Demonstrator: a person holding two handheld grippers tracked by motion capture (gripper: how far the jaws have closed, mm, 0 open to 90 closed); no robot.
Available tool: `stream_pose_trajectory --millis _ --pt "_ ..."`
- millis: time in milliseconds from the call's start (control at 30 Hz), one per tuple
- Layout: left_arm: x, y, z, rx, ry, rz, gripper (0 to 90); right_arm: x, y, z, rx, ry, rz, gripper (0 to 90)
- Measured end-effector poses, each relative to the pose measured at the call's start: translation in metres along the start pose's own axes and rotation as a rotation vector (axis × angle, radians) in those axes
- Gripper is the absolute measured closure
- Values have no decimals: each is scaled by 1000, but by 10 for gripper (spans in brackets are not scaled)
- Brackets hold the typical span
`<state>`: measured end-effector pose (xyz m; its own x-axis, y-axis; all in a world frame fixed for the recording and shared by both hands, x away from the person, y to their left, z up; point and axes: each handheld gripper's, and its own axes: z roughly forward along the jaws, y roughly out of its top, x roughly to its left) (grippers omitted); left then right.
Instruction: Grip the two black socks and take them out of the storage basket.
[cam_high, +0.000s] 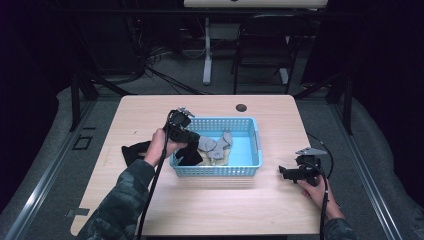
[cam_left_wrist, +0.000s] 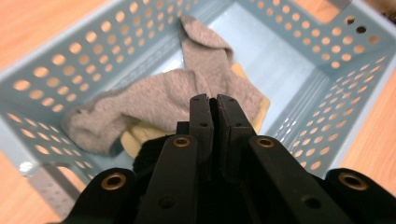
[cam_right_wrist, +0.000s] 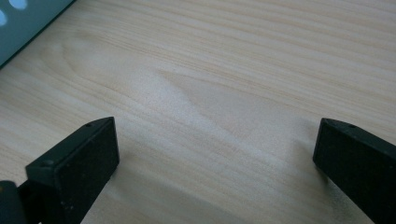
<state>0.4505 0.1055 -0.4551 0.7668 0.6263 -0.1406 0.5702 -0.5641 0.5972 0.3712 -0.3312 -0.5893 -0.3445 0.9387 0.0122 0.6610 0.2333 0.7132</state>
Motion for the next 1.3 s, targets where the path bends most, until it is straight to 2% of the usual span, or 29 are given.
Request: stream_pose_trajectory --millis 200,533,900,1033,1067,1300 --pt "1 11 -19 -44 -8 7 858 0 0 0 1 0 0 0" --pt "-2 30 -43 -80 -3 32 858 0 0 0 0 0 0 0" --pt "-4 56 -79 -129 37 58 858 0 0 0 1 0 0 0" --pt "-2 59 -89 -143 53 57 858 0 0 0 1 0 0 0" --pt "0 59 -96 -155 63 55 858 0 0 0 0 0 0 0" --pt "9 54 -116 -186 91 36 858 0 0 0 0 0 0 0"
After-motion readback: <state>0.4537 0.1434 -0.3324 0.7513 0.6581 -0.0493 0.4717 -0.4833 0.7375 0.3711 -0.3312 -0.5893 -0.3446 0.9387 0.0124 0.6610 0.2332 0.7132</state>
